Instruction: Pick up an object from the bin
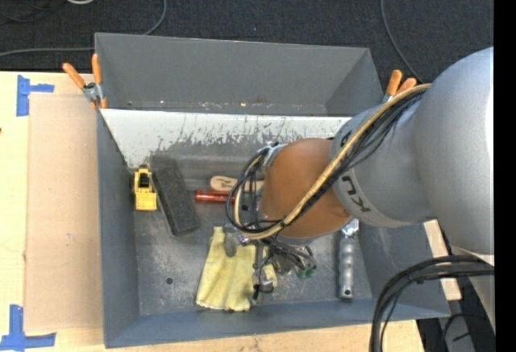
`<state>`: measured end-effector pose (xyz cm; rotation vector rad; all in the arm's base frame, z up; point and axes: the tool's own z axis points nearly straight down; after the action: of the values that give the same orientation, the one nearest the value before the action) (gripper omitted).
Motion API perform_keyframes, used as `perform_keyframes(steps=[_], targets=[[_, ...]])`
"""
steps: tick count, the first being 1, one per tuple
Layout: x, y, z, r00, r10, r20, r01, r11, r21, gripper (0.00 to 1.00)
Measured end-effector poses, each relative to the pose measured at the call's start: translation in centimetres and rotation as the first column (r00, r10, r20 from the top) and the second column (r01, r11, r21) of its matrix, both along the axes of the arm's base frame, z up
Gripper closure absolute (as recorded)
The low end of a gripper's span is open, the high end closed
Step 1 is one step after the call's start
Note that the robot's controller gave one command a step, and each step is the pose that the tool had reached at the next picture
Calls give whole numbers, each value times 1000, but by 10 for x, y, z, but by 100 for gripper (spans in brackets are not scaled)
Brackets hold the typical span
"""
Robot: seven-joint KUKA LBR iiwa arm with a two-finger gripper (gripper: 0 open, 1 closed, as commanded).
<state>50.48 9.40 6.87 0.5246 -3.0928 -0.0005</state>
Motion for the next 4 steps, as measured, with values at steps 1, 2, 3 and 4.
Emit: perform_keyframes(steps=[1,2,3,4], targets=[[70,5,6,1000,1,9,-1,1000,2,100],[70,5,6,1000,0,9,0,1000,2,100],[68,23,2,1000,16,9,-16,1000,2,100],[74,23,2,1000,7,7,-7,1000,2,100]])
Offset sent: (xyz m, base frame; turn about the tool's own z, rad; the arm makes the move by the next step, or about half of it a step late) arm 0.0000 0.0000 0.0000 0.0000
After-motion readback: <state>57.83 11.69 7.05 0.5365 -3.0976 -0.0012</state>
